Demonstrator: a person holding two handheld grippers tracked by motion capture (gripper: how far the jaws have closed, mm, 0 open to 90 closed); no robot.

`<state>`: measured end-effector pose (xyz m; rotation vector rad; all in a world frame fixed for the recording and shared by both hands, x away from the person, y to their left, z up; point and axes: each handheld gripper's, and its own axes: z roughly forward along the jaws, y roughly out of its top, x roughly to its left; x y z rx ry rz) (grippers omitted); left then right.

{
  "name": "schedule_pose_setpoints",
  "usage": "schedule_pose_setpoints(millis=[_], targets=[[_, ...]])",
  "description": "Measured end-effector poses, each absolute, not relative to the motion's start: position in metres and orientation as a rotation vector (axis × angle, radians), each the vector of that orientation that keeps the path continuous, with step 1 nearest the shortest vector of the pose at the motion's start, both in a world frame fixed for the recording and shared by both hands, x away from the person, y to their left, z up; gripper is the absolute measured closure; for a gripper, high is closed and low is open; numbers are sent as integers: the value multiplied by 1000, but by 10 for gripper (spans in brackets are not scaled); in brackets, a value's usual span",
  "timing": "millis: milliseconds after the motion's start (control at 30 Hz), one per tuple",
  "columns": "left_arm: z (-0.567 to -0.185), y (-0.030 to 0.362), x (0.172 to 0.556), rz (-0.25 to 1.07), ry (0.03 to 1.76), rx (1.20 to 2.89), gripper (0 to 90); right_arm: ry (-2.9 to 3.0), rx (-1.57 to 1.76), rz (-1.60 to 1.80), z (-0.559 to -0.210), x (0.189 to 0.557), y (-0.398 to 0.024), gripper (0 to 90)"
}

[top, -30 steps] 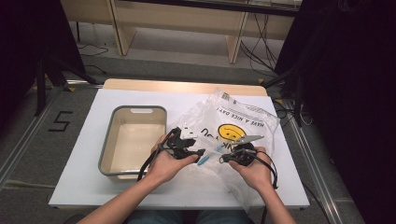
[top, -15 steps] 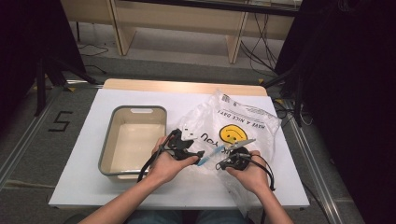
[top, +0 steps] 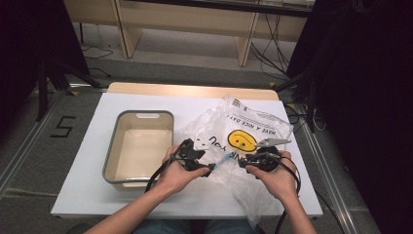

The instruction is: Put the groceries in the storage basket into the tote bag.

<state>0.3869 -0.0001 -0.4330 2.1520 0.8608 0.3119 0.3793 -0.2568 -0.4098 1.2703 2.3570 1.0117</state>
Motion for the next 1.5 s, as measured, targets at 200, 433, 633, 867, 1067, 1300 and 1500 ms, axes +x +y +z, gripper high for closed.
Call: schedule_pose_setpoints(millis=[200,433,633,867,1067,1300,1500], targets=[[-436,0,385,309,850,2165,366,2240,1362,961,-404,379,-280,465],[-437,-2,385,313,839,2179,349,2092,1499,906,-398,373,-303,375],[-438,-2,383,322,835,2189,339,2059,1629,793,-411,370,-318,343],[-438,0,383,328,849,2183,343,2067,1761,677,-434,364,-330,336],[-438,-1,383,329,848,2187,344,2103,1840,632,-449,357,-336,364],[-438,-1,383,330,847,2192,347,2184,1843,650,-458,354,-336,591],[-437,0,383,338,847,2183,351,2244,1798,644,-458,354,-338,826]])
